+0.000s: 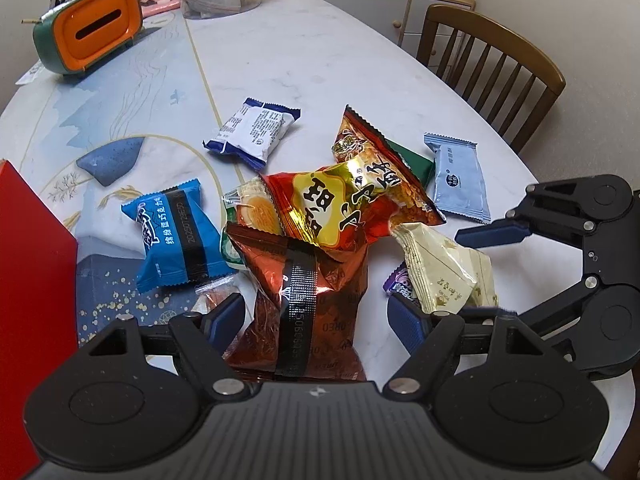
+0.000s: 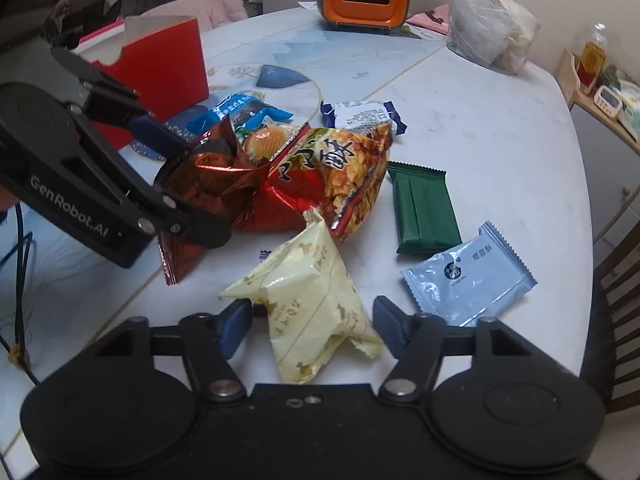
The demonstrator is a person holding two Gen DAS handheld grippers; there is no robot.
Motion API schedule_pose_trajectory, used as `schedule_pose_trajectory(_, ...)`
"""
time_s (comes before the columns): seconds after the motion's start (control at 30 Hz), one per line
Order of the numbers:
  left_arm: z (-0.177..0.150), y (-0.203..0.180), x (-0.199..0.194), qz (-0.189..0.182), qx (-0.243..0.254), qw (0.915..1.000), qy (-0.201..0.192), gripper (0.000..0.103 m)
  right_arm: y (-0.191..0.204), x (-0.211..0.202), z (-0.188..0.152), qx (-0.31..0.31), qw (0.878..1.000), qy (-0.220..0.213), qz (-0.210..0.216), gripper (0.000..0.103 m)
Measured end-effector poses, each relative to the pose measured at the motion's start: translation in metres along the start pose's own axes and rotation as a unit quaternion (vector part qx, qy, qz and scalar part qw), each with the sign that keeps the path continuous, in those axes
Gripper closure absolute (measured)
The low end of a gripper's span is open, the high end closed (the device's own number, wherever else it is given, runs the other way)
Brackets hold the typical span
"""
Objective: Organize snacks
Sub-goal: 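Grasp the red-brown chip bag with the left gripper while the right gripper grasps the cream bag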
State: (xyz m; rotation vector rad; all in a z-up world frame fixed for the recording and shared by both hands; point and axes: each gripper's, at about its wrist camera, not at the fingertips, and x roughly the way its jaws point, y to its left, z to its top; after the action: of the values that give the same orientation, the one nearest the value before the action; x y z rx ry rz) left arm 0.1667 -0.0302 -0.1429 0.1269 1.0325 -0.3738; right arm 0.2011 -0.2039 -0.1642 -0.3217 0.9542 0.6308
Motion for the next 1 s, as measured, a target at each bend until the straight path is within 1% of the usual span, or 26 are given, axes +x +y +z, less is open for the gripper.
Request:
schedule_pose_trajectory(0.07,0.0,0.001,0.001,-0.001,-0.006,1.0,0.0,0.026,-0.002,-0.001,0.0,0.016,1.0,-0.002,0.003,0.05)
schedule_pose_trajectory(0.1,0.0,0.002,0.001,-0.002,-0.009,1.0,0.0,0.029,-0.003,-0.002,0.0,0.025,1.0,-0.002,0.005,0.052)
schedule_pose_trajectory(0.13,0.001,0.003,0.001,-0.005,-0.012,0.9999,0.002,0.035,-0.004,-0.003,-0.001,0.034,0.999,-0.004,0.007,0.053)
schedule_pose_trajectory(0.17,0.0,0.003,0.001,-0.005,-0.015,0.9999,0.003,0.039,-0.004,-0.005,-0.001,0.04,0.999,-0.007,0.008,0.054)
schedule_pose_trajectory(0.2,0.0,0.004,0.0,-0.004,-0.016,0.9999,0.003,0.039,-0.003,-0.006,-0.001,0.043,0.999,-0.01,0.007,0.055)
schedule_pose_trajectory(0.27,0.0,0.004,0.0,-0.001,-0.018,0.9998,0.004,0.05,0.0,-0.007,-0.002,0.051,0.999,-0.01,0.001,0.057)
schedule_pose_trajectory(0.3,-0.001,0.005,0.0,0.0,-0.019,0.9998,0.004,0.05,0.001,-0.008,-0.002,0.055,0.998,-0.011,-0.001,0.059)
schedule_pose_trajectory(0.37,-0.002,0.005,-0.002,0.004,-0.02,0.9998,0.003,0.057,0.002,-0.01,-0.003,0.068,0.998,-0.011,-0.008,0.061)
schedule_pose_trajectory(0.47,-0.003,0.005,-0.006,0.005,-0.021,0.9998,0.003,0.062,0.003,-0.012,-0.005,0.092,0.996,-0.01,-0.019,0.063)
schedule_pose_trajectory(0.6,-0.007,0.008,-0.013,-0.007,-0.035,0.9993,0.004,0.064,0.005,-0.022,-0.009,0.123,0.992,-0.018,-0.028,0.065)
schedule_pose_trajectory(0.73,-0.014,0.011,-0.022,-0.005,-0.041,0.9991,0.006,0.064,0.01,-0.033,-0.011,0.15,0.988,-0.018,-0.036,0.066)
schedule_pose_trajectory(1.0,-0.026,0.024,-0.053,-0.008,-0.068,0.9976,0.002,0.064,0.032,-0.059,-0.004,0.173,0.984,-0.031,-0.034,0.066)
